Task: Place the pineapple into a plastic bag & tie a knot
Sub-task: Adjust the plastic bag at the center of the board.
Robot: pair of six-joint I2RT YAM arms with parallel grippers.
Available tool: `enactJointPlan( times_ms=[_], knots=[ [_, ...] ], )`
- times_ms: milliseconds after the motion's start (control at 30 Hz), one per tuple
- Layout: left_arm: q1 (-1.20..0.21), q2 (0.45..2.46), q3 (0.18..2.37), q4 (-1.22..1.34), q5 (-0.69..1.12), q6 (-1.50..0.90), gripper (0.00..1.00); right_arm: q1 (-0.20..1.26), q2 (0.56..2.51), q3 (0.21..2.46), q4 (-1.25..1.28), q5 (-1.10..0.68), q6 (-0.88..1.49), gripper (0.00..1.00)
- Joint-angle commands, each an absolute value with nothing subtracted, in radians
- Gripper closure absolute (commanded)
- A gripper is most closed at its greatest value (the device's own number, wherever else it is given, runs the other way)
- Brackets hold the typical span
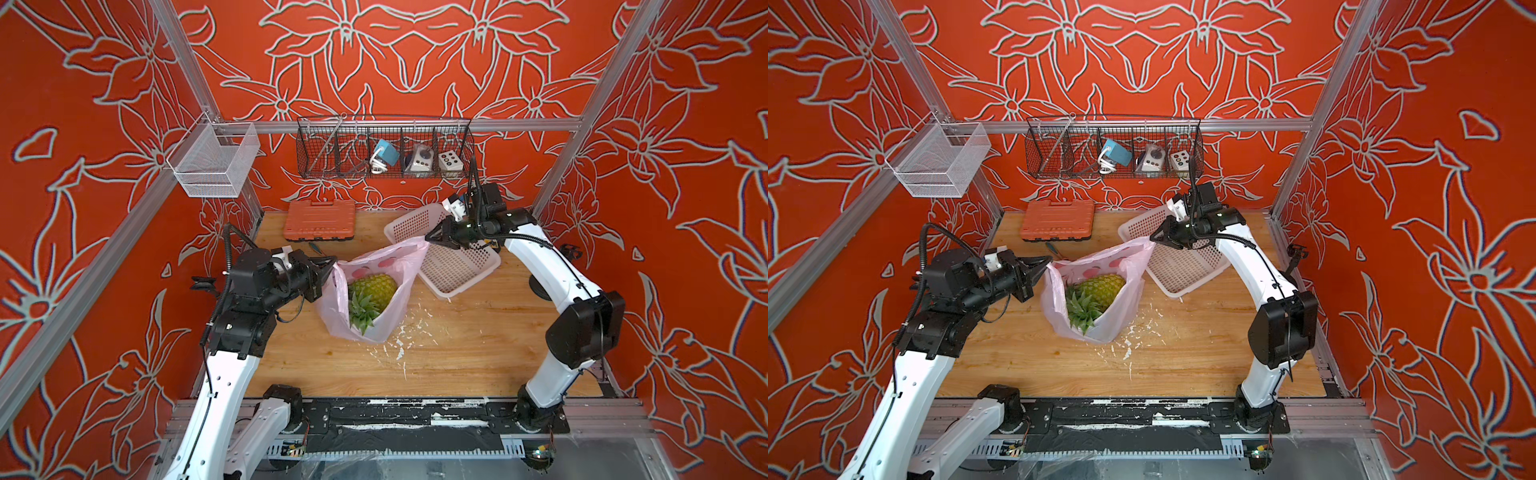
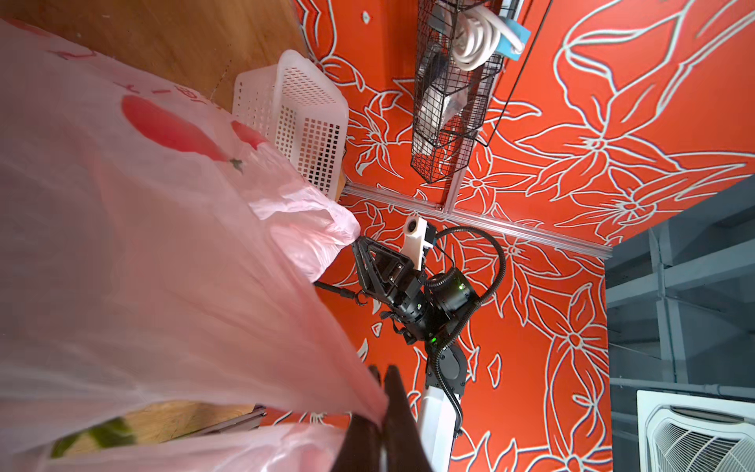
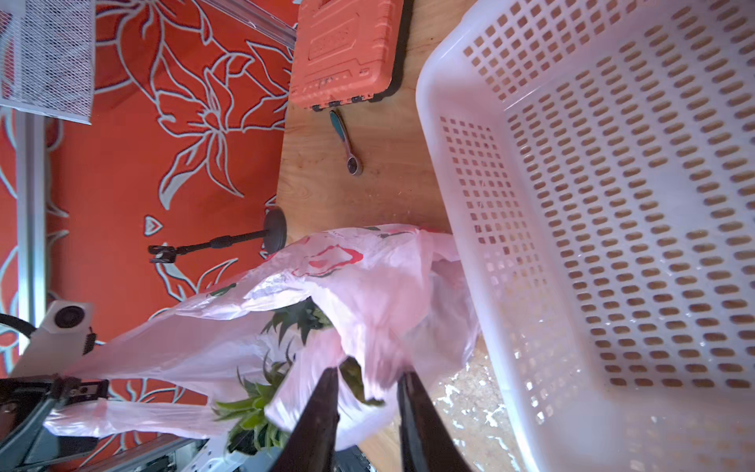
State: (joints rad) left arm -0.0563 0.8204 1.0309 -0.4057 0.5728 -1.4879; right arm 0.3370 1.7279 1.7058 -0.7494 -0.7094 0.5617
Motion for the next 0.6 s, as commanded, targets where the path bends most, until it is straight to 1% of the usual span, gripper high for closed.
enactJointPlan(
  times_ms=[0,67,100,167,300,500,567],
  knots=[
    [-0.040,0.840,1.078,-0.285,0.616,-1.479,1.00,0.340,1.670,1.713,-0.773,-0.624,0.472,0.53],
    [-0.038,0.866,1.087,-0.270,0.631,-1.477,1.00,0.363,1.622,1.720,-0.794,-0.548,0.412,0.43],
    [-0.038,0.880,1.089,-0.262,0.641,-1.476,1.00,0.383,1.596,1.722,-0.805,-0.503,0.377,0.39],
    [-0.037,0.894,1.081,-0.248,0.655,-1.475,1.00,0.441,1.550,1.718,-0.823,-0.439,0.310,0.36],
    [-0.035,0.894,1.059,-0.242,0.660,-1.464,1.00,0.622,1.491,1.719,-0.868,-0.244,0.194,0.34],
    [-0.031,0.906,1.052,-0.236,0.680,-1.442,1.00,0.856,1.484,1.722,-0.920,-0.043,0.142,0.33],
    [-0.030,0.910,1.042,-0.228,0.689,-1.443,1.00,0.912,1.495,1.723,-0.922,-0.029,0.150,0.30]
  ],
)
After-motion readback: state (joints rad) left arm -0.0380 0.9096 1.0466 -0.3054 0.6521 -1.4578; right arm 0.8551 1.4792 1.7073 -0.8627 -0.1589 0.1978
